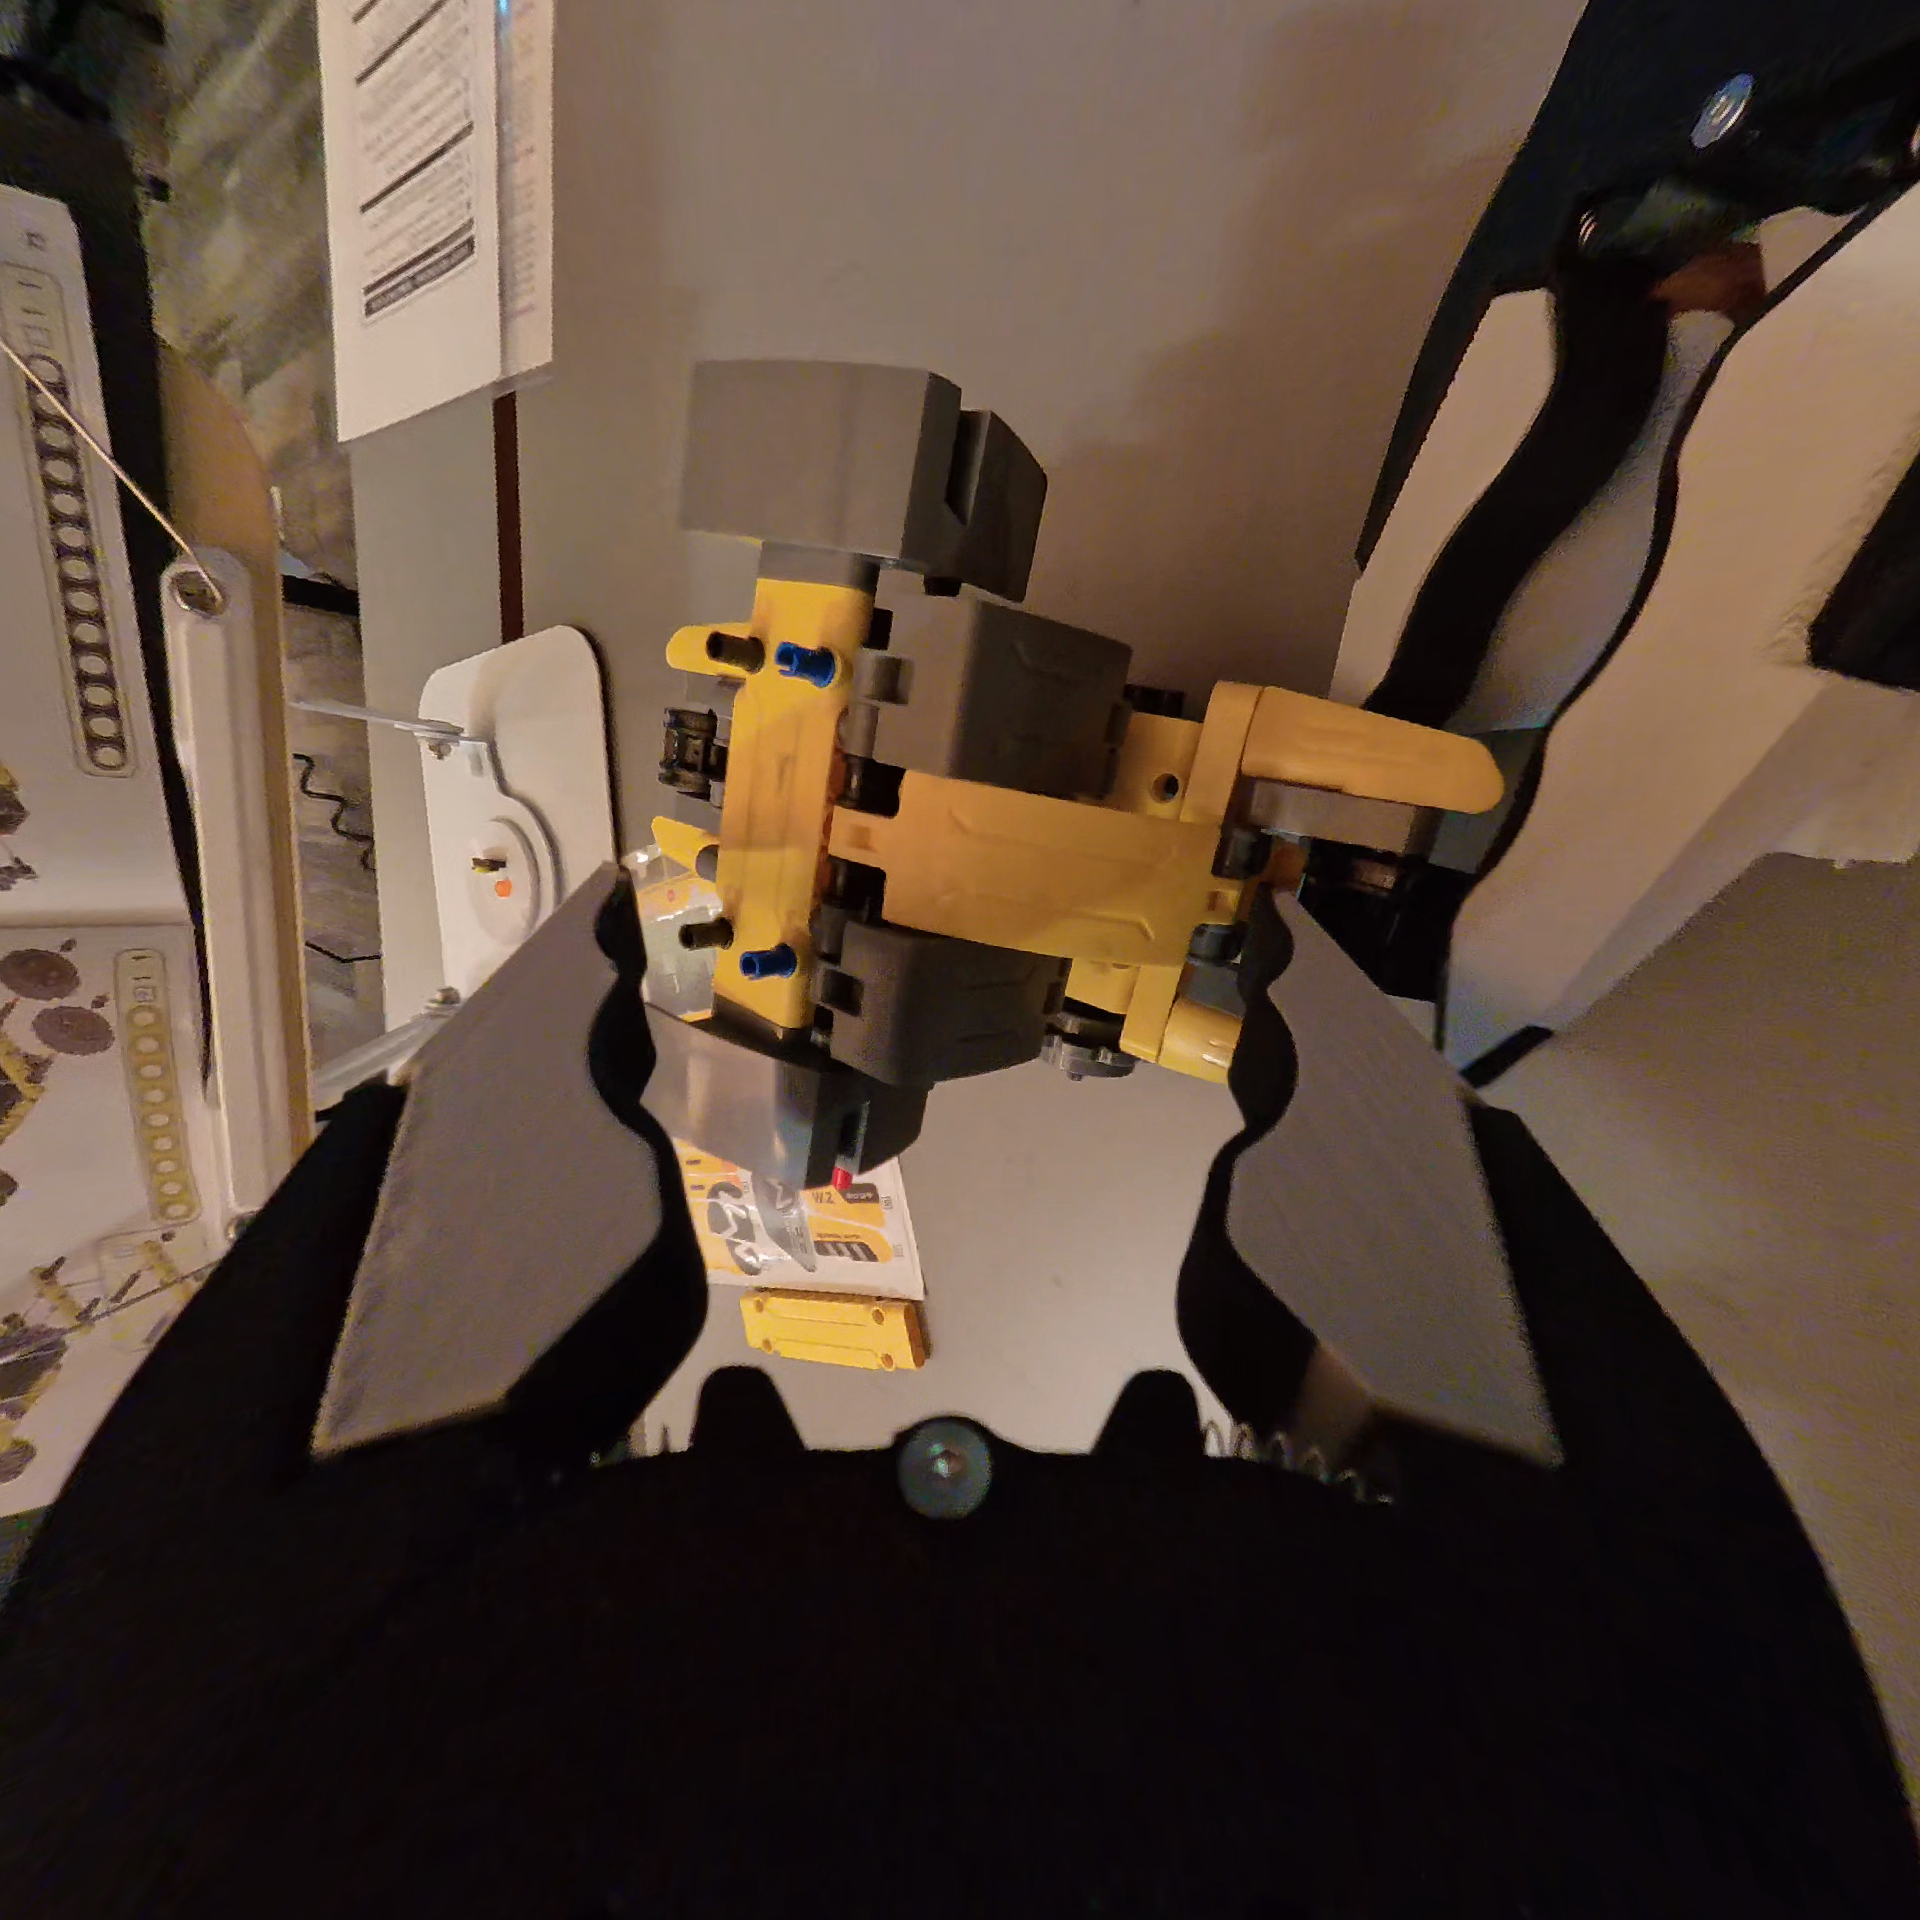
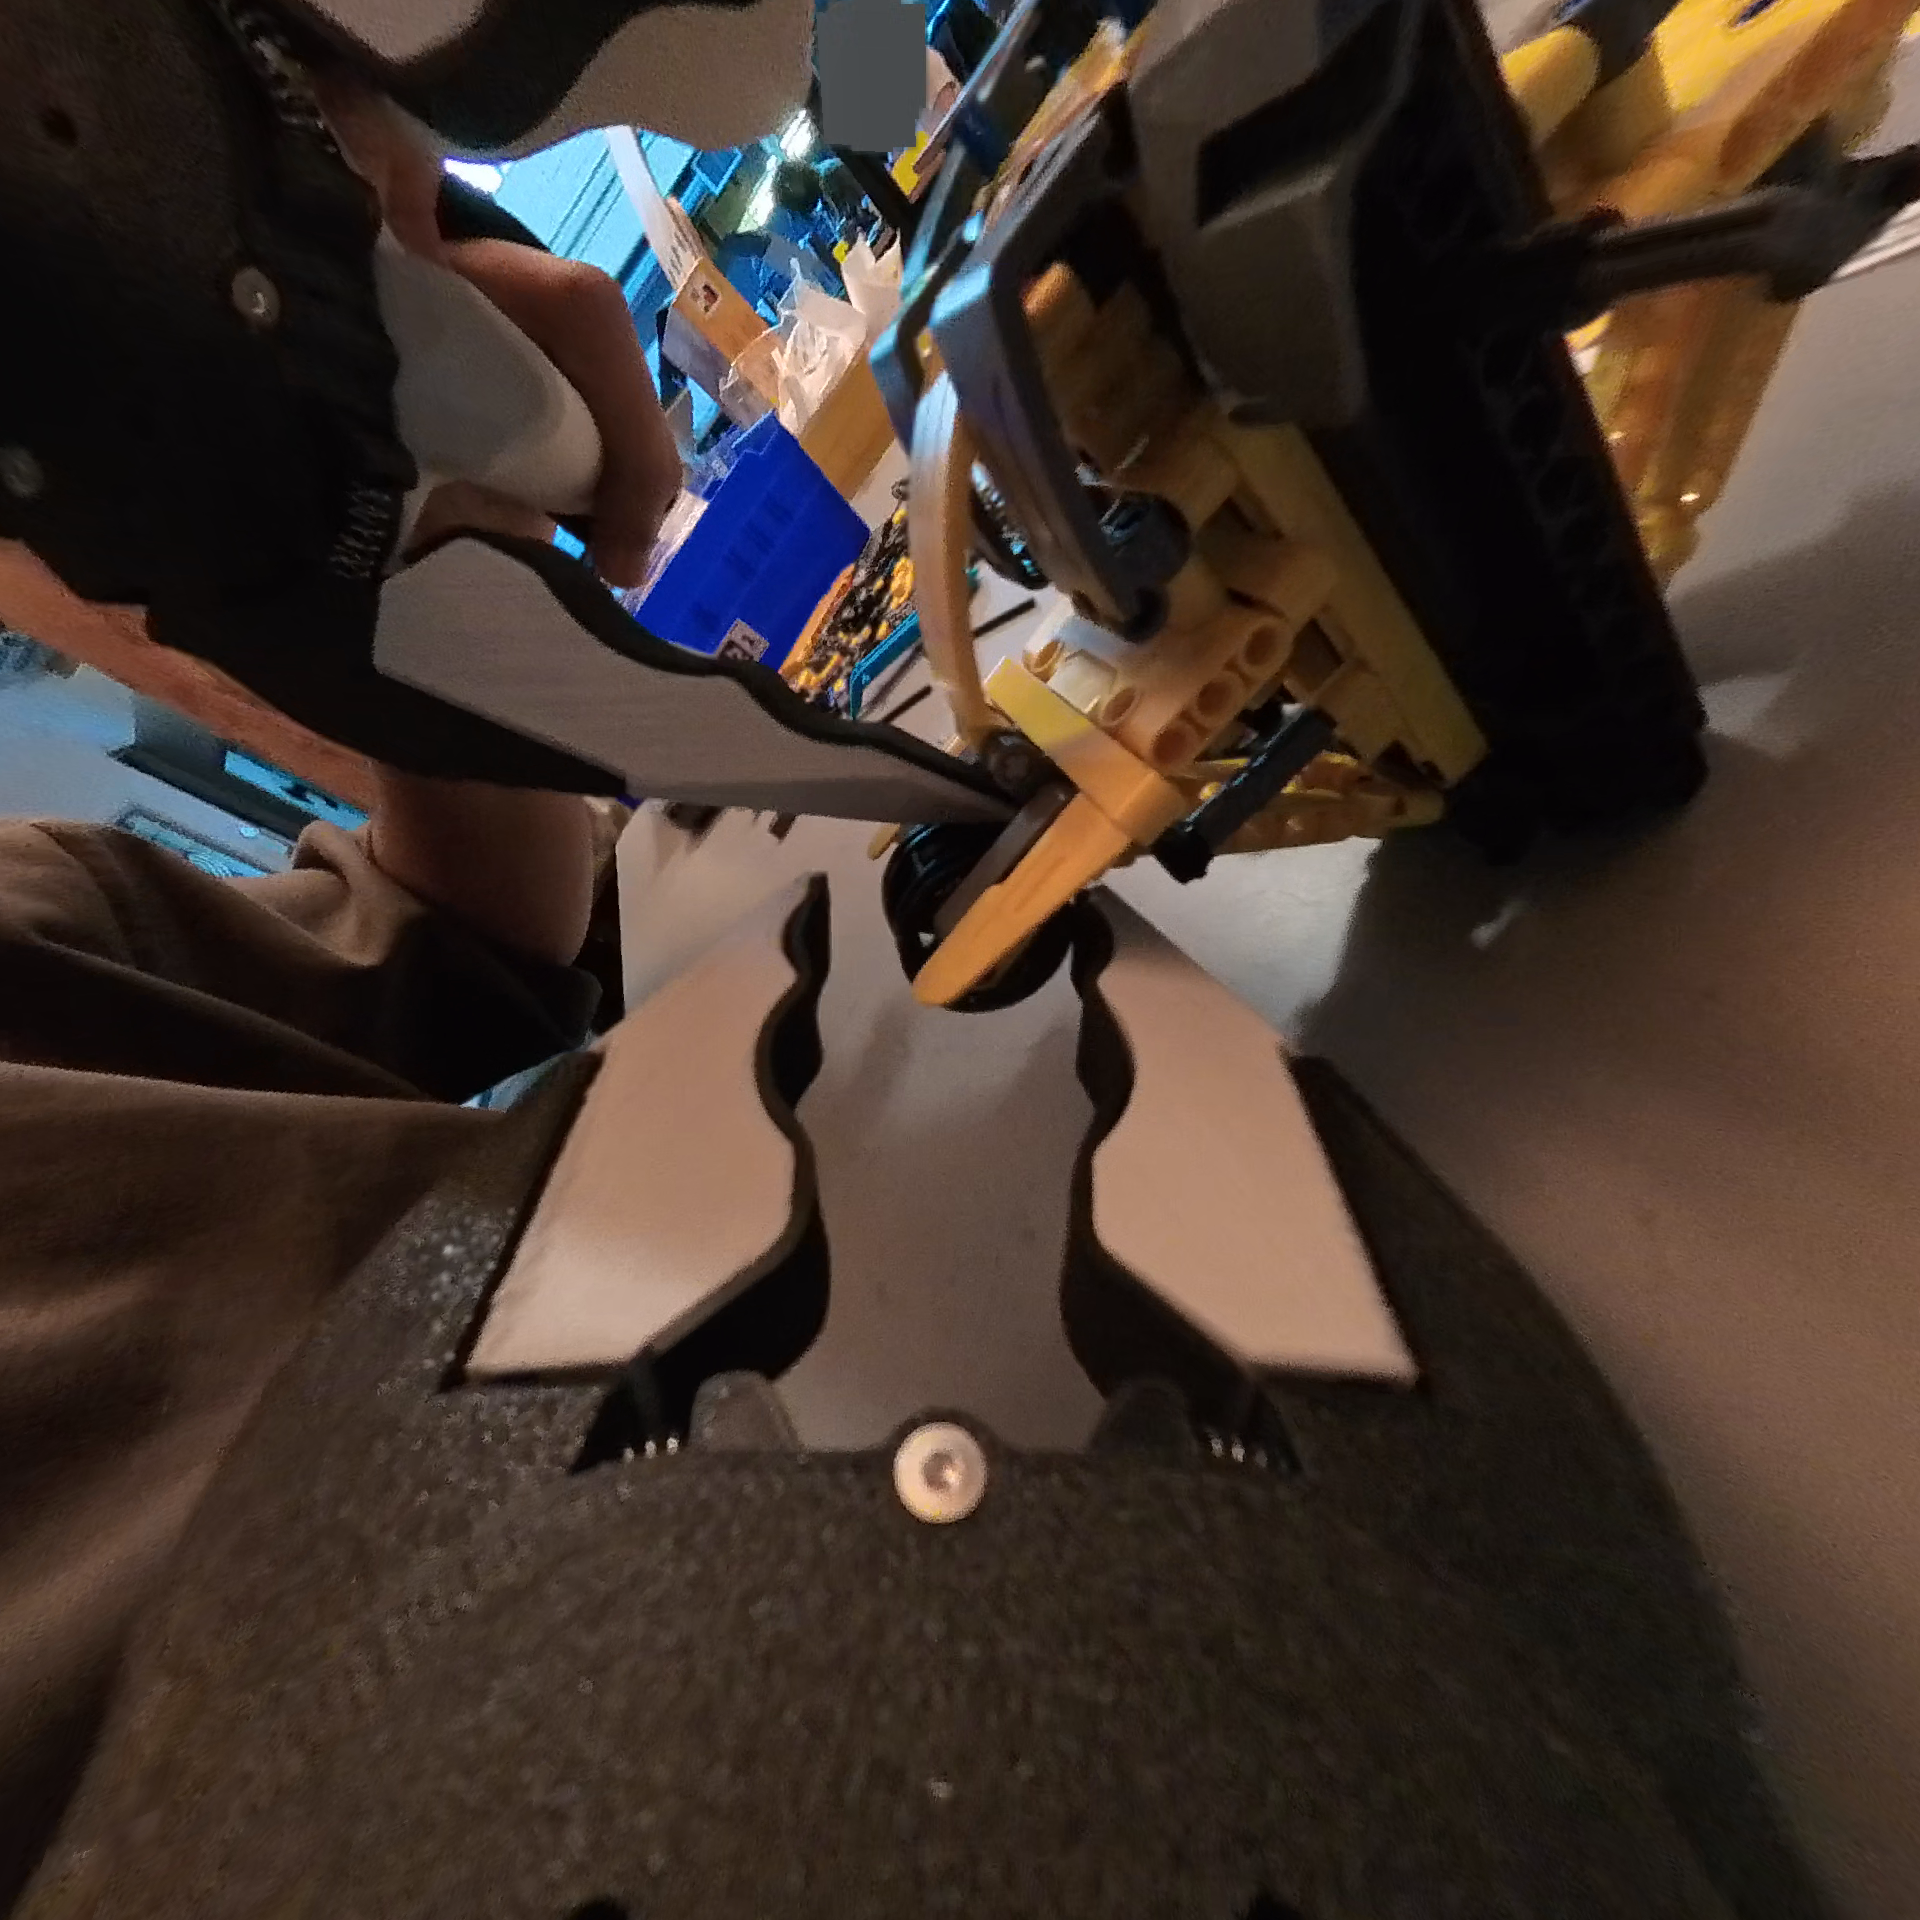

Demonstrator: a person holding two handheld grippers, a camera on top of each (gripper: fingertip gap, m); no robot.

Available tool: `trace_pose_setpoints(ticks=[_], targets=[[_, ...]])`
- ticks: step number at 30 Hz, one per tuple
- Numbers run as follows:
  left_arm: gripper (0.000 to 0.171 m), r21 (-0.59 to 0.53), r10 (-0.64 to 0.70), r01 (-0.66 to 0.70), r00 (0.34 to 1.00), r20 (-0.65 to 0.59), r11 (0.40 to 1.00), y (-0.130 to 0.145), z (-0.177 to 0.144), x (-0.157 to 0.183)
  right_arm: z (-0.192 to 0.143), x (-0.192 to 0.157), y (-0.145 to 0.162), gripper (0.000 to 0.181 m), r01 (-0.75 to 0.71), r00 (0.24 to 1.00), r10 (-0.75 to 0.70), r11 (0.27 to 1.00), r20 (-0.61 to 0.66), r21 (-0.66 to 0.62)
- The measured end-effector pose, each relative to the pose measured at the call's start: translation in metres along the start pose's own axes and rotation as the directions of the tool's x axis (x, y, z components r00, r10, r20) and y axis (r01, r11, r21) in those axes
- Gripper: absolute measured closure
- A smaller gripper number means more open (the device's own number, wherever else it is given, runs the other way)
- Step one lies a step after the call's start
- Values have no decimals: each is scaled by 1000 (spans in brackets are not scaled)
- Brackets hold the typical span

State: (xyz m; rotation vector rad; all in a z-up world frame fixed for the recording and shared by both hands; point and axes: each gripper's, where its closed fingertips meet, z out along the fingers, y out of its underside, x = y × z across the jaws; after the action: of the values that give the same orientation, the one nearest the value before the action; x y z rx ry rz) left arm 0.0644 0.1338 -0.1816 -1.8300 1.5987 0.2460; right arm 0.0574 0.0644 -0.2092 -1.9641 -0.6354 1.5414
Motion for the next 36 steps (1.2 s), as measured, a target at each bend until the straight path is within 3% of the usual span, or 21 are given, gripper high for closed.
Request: trace_pose_setpoints(ticks=[4,17,36], targets=[[59,6,-29,29,998,-57,1000,1,3,2,-2,4,-2,146,-18,1000,18,1000,-11,13],[59,39,27,-20,980,-197,999,-5,12,11,1,4,3,146,-30,1000,30,999,0,-28],[64,-11,7,-9,982,-189,1000,-2,14,11,-1,2,1,147,-31,999,31,999,14,-21]])
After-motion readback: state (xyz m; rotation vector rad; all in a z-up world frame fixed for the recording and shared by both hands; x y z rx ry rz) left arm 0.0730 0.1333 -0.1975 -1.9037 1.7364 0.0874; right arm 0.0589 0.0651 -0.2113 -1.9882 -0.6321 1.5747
